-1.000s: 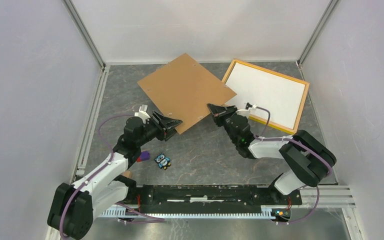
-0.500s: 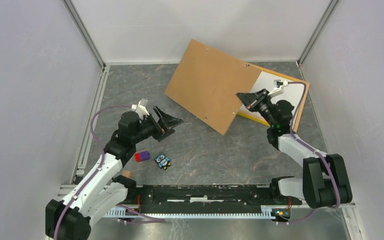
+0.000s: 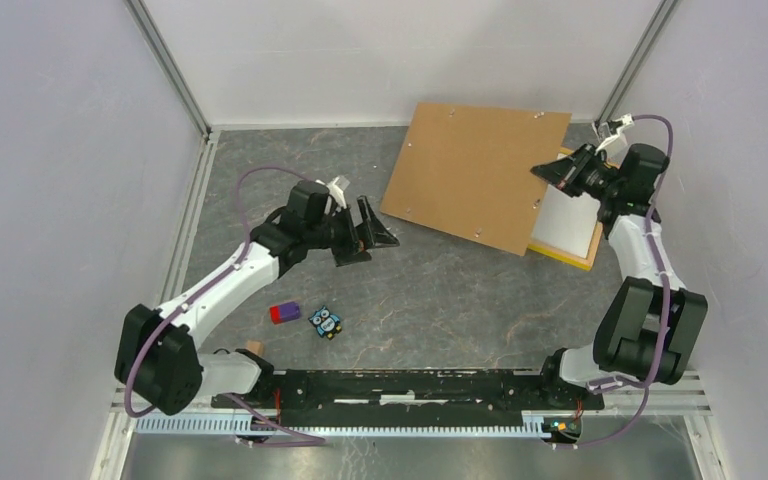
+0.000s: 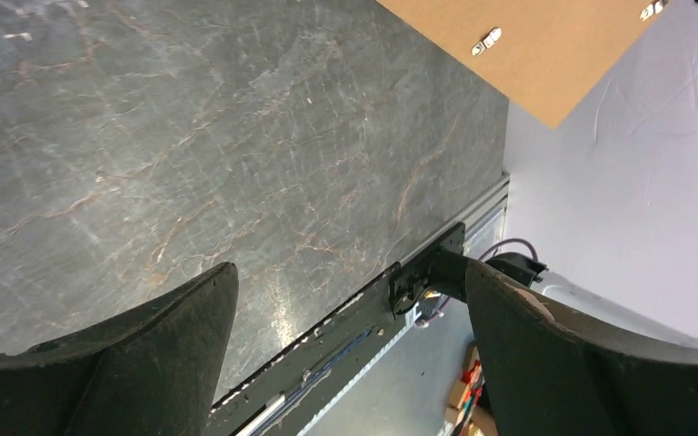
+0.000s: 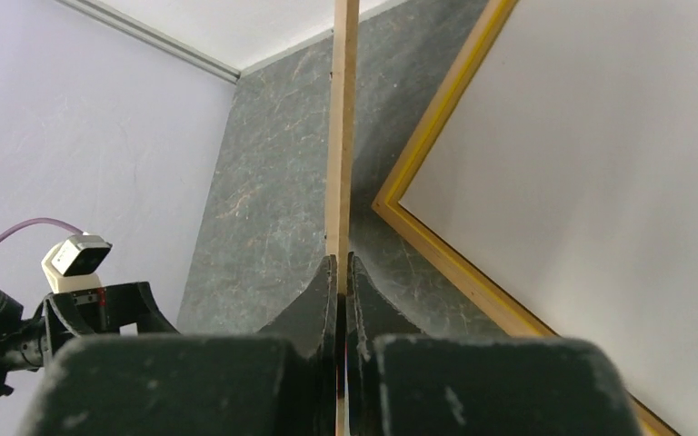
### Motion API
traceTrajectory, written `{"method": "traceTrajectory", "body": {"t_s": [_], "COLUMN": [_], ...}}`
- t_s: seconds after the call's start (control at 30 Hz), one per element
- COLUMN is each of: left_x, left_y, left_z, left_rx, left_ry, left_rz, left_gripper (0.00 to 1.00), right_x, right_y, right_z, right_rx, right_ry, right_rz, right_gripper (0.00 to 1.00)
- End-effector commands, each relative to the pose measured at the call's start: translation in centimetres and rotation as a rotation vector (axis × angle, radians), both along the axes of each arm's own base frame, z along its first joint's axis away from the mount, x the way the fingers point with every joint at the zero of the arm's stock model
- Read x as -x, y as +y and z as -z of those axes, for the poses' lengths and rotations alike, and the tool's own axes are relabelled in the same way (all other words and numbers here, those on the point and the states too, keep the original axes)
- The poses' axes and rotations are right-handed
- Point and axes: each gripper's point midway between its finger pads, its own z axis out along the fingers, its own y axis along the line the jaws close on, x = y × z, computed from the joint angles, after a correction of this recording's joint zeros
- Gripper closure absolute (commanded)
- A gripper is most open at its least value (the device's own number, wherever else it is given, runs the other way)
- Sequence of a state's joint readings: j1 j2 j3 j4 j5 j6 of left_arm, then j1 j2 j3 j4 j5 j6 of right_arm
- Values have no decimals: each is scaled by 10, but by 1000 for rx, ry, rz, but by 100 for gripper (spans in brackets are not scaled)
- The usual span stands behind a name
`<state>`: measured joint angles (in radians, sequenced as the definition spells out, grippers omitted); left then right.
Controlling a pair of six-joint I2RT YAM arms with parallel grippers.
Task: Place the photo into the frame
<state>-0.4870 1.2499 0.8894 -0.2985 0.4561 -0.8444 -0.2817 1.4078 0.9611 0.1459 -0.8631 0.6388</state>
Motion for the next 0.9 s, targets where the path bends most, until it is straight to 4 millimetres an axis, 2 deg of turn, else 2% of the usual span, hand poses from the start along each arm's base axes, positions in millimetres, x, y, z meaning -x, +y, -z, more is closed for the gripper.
{"method": "traceTrajectory", "body": {"t_s": [0.0, 0.27, 0.53, 0.63, 0.73, 0.8, 0.87], "left_x": [-5, -16, -31, -50, -78, -97, -114], "left_y": [-21, -42, -55, -55, -51, -54, -60], "left_z": [-27, -24, -3, 4, 15, 21, 29], "left_rx": [7, 5, -29, -79, -155, -178, -188], "left_ry": [-84, -63, 7, -9, -37, -54, -64], "left_rz": [98, 145, 170, 118, 24, -19, -41], "left_gripper": [0, 0, 0, 0, 1, 6, 13], "right_x": [11, 10, 5, 3, 4, 5, 6], "right_y": [-20, -74, -107, -112, -119, -123, -124], "right_z": [-13, -45, -51, -49, -51, -58, -75], "right_rx": [5, -52, -112, -128, -125, -149, -174], "right_ry": [40, 25, 45, 56, 49, 26, -32], "right_rz": [-64, 36, 82, 74, 103, 120, 129], "right_gripper": [100, 100, 100, 100, 100, 100, 100]}}
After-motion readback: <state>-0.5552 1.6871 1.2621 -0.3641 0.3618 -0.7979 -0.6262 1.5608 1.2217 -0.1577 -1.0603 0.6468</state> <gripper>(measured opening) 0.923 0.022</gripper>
